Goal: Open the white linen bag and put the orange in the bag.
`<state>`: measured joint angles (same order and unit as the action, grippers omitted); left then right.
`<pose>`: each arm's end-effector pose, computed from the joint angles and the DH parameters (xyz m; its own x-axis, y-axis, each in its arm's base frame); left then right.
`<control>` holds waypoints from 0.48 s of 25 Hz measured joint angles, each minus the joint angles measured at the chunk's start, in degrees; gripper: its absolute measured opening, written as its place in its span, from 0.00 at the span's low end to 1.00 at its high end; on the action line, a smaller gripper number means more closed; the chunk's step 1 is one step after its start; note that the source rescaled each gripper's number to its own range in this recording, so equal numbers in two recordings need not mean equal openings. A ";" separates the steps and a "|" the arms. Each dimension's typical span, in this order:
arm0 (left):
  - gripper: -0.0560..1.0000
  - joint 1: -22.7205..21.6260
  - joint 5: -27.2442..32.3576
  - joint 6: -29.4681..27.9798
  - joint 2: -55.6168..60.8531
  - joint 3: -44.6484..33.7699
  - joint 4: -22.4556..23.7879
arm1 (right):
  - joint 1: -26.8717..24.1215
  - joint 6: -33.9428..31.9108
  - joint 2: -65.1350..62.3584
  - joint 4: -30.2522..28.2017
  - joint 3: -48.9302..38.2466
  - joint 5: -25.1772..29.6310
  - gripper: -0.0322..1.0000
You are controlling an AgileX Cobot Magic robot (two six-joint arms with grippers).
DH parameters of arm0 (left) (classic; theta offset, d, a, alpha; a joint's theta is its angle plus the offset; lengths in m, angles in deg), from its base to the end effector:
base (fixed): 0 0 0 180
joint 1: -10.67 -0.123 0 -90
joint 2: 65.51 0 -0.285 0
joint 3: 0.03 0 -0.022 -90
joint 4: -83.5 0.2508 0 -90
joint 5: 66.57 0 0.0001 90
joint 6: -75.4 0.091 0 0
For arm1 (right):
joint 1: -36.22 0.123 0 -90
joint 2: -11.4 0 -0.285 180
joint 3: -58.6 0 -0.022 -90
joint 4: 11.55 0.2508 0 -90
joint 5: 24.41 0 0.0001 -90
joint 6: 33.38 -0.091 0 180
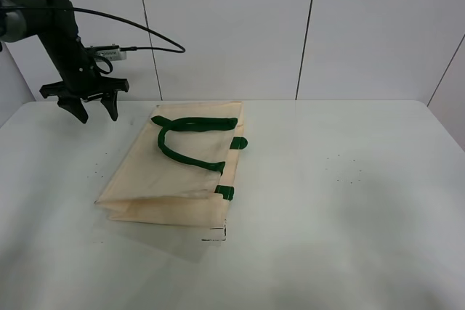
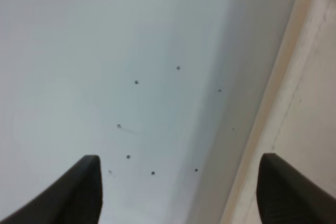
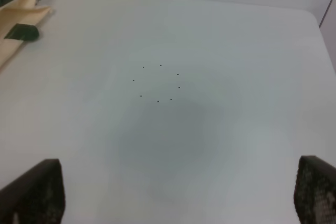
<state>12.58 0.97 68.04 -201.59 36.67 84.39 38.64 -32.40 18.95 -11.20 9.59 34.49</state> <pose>0.4766 -0.0146 0.2129 -0.9699 -0.0899 -0.2264 -0.0891 0.9959 -0.0138 -0.0033 0.0003 0.2778 -0.4288 -0.0321 -0.9028 -0.0529 0.9985 -0.0103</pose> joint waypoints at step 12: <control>0.86 -0.42 0.05 1.27 16.04 -15.11 -1.91 | 0.00 0.00 0.00 -0.05 0.00 0.00 1.00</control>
<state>12.17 1.02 69.31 -185.56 21.57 82.48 38.64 -32.40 18.95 -11.25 9.59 34.49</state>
